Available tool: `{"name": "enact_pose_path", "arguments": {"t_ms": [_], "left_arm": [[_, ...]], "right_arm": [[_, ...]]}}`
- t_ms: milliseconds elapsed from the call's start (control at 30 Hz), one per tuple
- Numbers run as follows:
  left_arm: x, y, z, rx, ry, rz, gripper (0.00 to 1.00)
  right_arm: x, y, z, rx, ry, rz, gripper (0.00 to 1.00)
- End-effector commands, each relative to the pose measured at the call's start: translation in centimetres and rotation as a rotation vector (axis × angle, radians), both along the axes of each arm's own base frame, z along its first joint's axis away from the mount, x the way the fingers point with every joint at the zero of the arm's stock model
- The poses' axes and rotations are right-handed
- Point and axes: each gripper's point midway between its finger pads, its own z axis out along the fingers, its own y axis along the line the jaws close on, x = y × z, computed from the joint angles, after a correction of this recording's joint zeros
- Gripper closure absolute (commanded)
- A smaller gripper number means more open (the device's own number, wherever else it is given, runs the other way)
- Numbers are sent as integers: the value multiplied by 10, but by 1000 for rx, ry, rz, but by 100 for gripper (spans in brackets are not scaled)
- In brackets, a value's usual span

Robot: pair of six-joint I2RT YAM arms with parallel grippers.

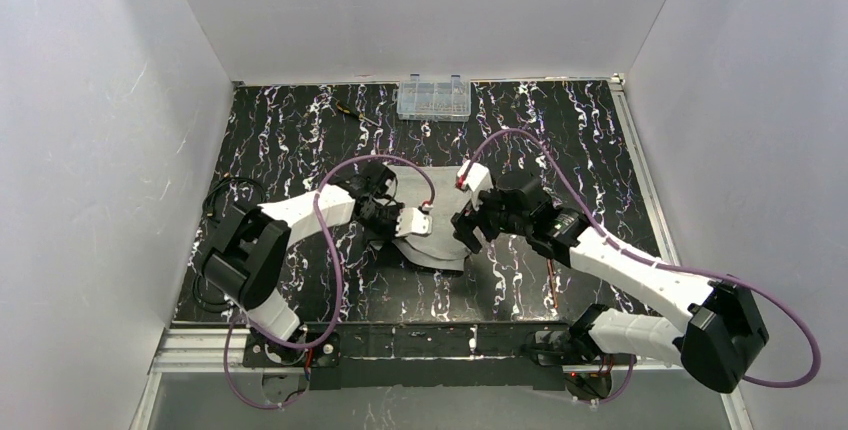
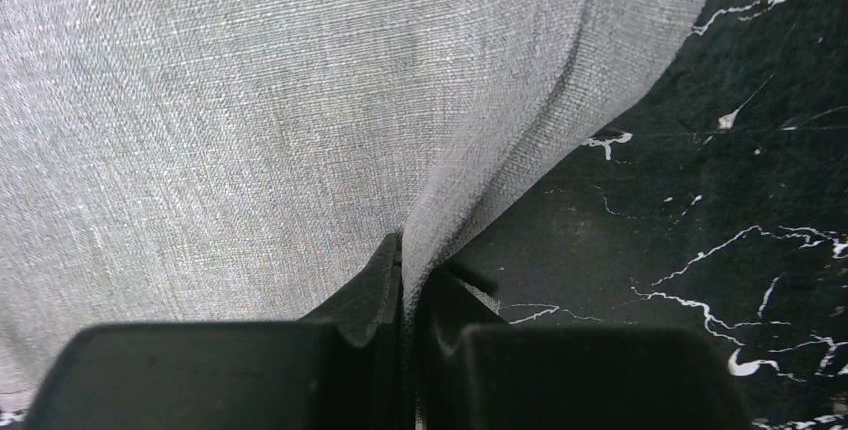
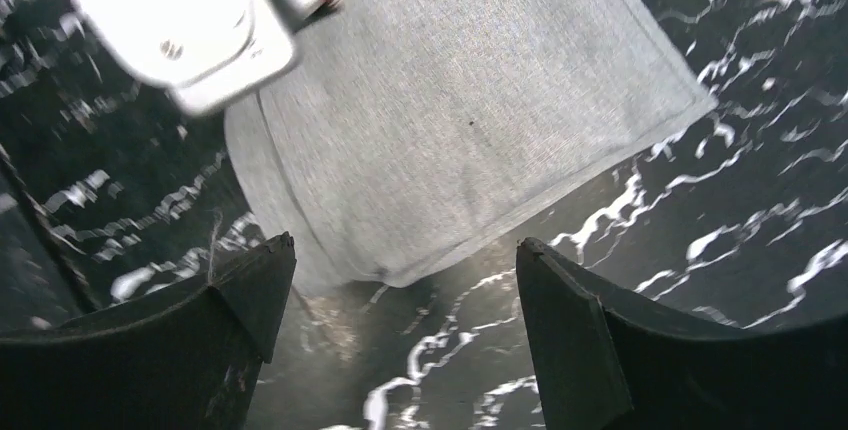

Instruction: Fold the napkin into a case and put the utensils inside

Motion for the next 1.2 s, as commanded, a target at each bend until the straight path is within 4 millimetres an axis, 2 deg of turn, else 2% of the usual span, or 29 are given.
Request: {"name": "enact_pose_path", "arguments": {"t_ms": [0,233,367,467,567,700,833,967,1167], "left_arm": [[-15,1,8,-39,177,84,100],[-16,-2,14,-83,316,138,100],[-14,-2,16,-83,419,173,100],[-14,-2,16,-79,452,171,100],[-14,-2,14,-71,465,171,100],[-14,0,13,-59,480,172,100],[-14,2,13,-50,492,169,100],[-11,2,14,-48,492,170,100],[-10,2,14,-42,485,163,100]], "right_arm": [[-5,-7,-16,-211,-175,302,10],[-22,-13,-25,-263,-184,394,10],[-43,-12,-32,-285,-174,461,10],[-62,-9,-51,-325,-182,534,10],[-69,-5,-68,-361,-193,567,10],[-57,1,-82,-393,-271,539,11],[-36,12,-85,-401,-364,486,12],[-24,21,-89,-399,-422,456,14],[-18,21,-96,-408,-447,424,18]]}}
